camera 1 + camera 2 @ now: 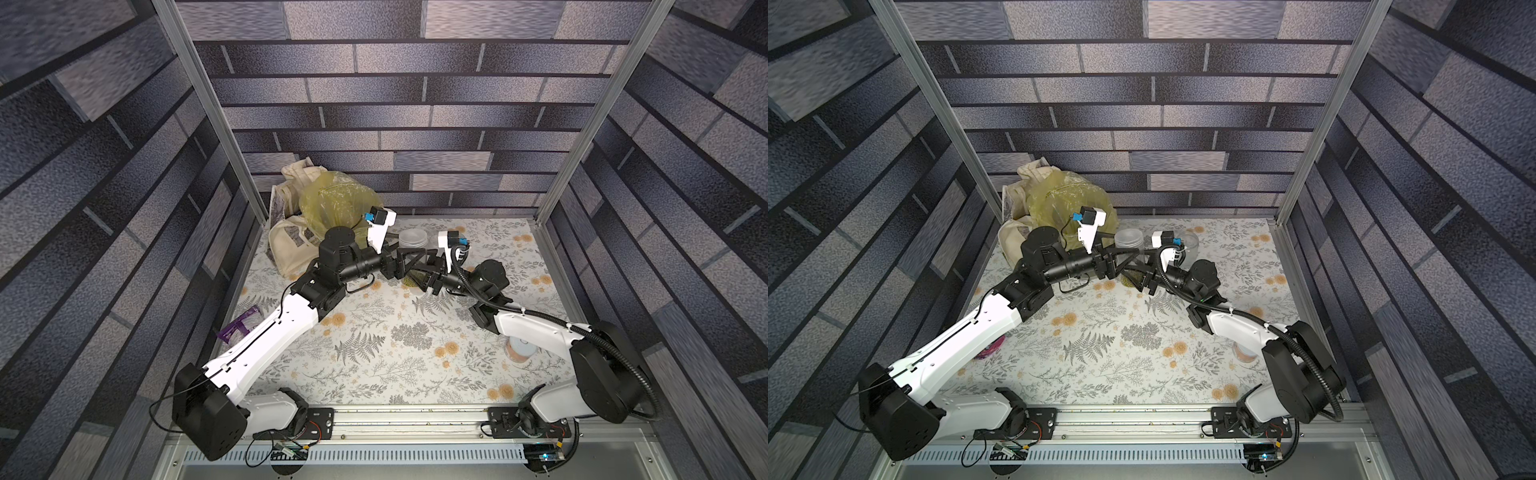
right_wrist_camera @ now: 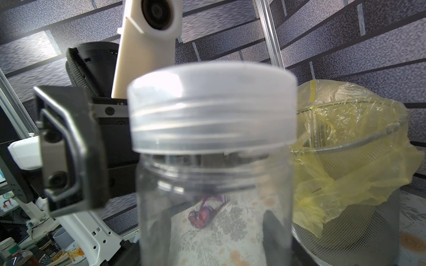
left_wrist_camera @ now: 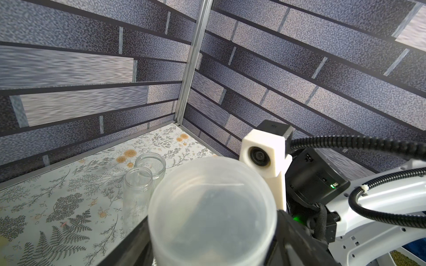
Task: Empty moldy mung beans from jars
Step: Unscrew the lid from the jar.
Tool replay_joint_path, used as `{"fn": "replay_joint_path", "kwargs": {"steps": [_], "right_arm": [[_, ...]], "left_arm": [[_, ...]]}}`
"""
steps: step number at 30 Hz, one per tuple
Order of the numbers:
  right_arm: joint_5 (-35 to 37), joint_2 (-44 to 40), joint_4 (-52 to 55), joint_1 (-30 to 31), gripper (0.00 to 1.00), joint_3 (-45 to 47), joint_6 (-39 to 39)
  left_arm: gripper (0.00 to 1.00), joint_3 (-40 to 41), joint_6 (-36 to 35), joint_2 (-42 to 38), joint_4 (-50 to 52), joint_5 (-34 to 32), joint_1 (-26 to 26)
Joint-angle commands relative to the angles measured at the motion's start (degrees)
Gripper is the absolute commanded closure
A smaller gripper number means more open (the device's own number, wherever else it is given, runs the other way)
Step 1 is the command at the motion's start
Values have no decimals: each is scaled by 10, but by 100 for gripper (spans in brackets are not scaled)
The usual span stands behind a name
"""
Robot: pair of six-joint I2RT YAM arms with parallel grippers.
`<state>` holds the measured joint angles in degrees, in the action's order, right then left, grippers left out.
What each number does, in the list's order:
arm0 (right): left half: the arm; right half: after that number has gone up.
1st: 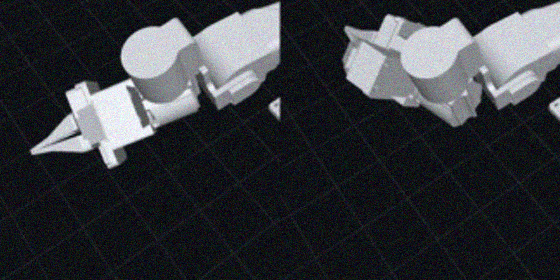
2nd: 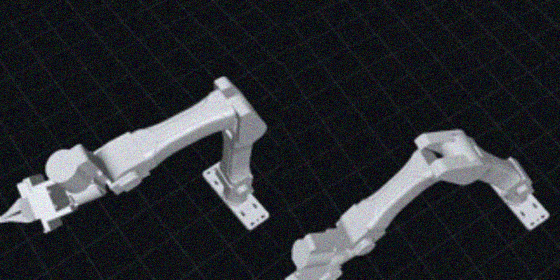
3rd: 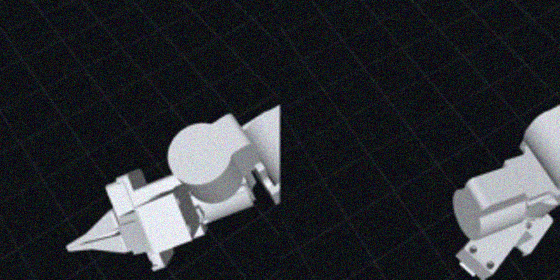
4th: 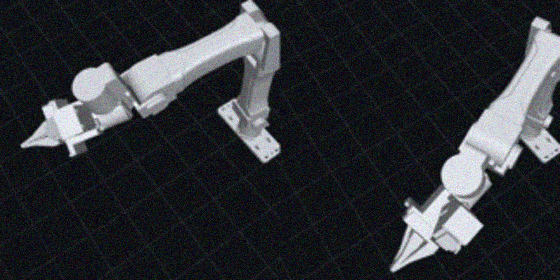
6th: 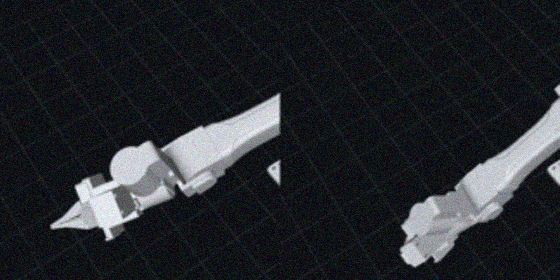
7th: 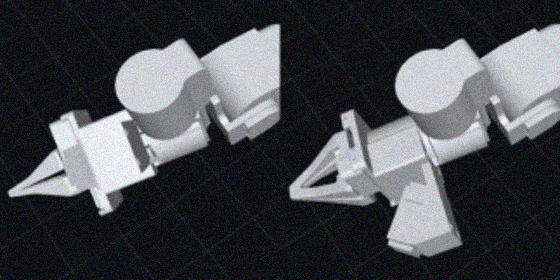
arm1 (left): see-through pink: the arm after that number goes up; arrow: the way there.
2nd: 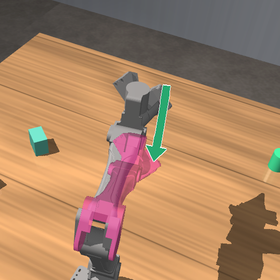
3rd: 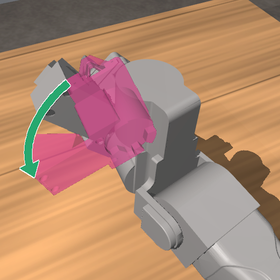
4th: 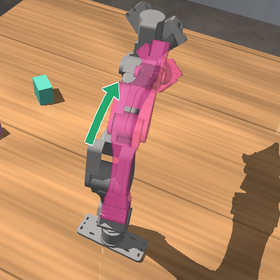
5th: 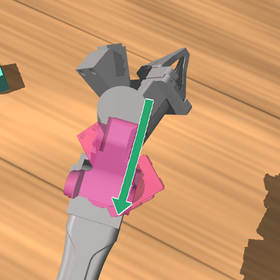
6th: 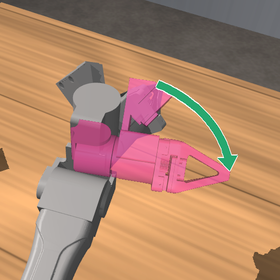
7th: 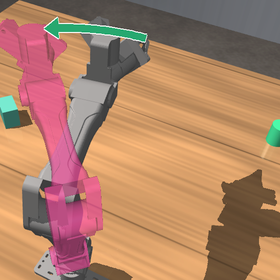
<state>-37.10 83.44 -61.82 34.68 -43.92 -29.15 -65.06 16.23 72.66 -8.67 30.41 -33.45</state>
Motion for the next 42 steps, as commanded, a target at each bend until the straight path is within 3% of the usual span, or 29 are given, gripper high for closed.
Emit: {"fn": "replay_joint_path", "kwargs": {"steps": [1, 11, 16, 25, 30, 42], "right_arm": [[-14, 1, -32, -2, 51, -20, -8], [-17, 10, -32, -2, 52, -18, -8], [-24, 12, -32, -2, 52, -22, -15], [-27, 13, -21, -2, 52, -20, -11], [-27, 14, -12, -2, 53, -19, -7], [-24, 9, -5, -2, 53, -17, -1]], "left_arm": [[21, -26, -12, 5, -15, 22, -4], [21, -34, -12, 4, -24, 25, -8], [28, -44, -8, 12, -21, 37, -9], [16, -55, -8, 17, -25, 29, -17], [16, -61, -13, 21, -21, 22, -21], [32, -72, -5, 33, -14, 15, -21]]}}
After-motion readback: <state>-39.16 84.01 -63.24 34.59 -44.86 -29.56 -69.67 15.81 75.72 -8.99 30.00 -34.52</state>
